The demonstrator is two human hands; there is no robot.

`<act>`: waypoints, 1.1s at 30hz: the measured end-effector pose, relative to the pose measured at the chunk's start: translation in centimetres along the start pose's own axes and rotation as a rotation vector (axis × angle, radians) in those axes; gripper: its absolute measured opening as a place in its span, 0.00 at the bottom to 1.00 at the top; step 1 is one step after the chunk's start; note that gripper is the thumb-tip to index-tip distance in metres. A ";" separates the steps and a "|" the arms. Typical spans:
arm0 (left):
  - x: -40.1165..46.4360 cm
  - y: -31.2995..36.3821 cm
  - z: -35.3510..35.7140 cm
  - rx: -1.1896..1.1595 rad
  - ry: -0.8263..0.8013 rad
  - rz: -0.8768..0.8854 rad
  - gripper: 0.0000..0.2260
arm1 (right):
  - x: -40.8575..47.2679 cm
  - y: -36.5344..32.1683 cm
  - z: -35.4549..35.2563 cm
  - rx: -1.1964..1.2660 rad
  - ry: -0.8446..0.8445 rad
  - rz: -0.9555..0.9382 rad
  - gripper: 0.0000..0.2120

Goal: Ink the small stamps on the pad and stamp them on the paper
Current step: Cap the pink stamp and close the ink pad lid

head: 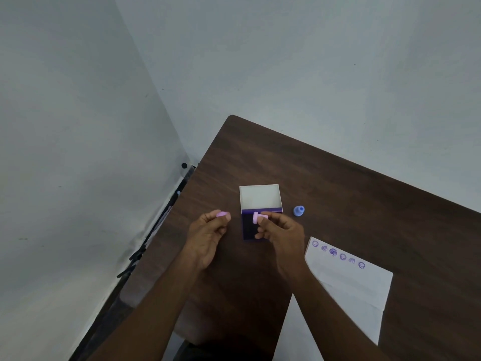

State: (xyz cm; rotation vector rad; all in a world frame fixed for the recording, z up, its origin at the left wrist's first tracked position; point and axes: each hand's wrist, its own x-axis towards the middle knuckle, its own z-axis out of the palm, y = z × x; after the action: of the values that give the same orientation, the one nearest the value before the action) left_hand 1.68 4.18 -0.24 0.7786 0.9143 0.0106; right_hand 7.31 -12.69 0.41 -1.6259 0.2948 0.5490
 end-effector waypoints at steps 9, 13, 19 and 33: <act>-0.8 -0.1 0.1 0.630 -0.284 0.254 0.12 | -0.3 0.1 -0.3 0.191 -0.063 0.132 0.17; -0.9 -0.5 1.2 0.605 -0.304 0.337 0.12 | -0.4 0.3 -0.1 0.198 -0.099 0.117 0.15; -0.6 -1.1 1.6 0.602 -0.276 0.315 0.11 | -0.3 0.5 -0.4 0.196 -0.097 0.120 0.07; -0.6 -0.3 1.8 0.559 -0.349 0.295 0.13 | 0.2 0.7 -0.1 0.182 -0.148 0.086 0.17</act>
State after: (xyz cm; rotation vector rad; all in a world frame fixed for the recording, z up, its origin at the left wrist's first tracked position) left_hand 2.52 2.67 0.61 1.3827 0.4602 -0.1240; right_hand 7.09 -12.82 -0.30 -1.3944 0.2960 0.6849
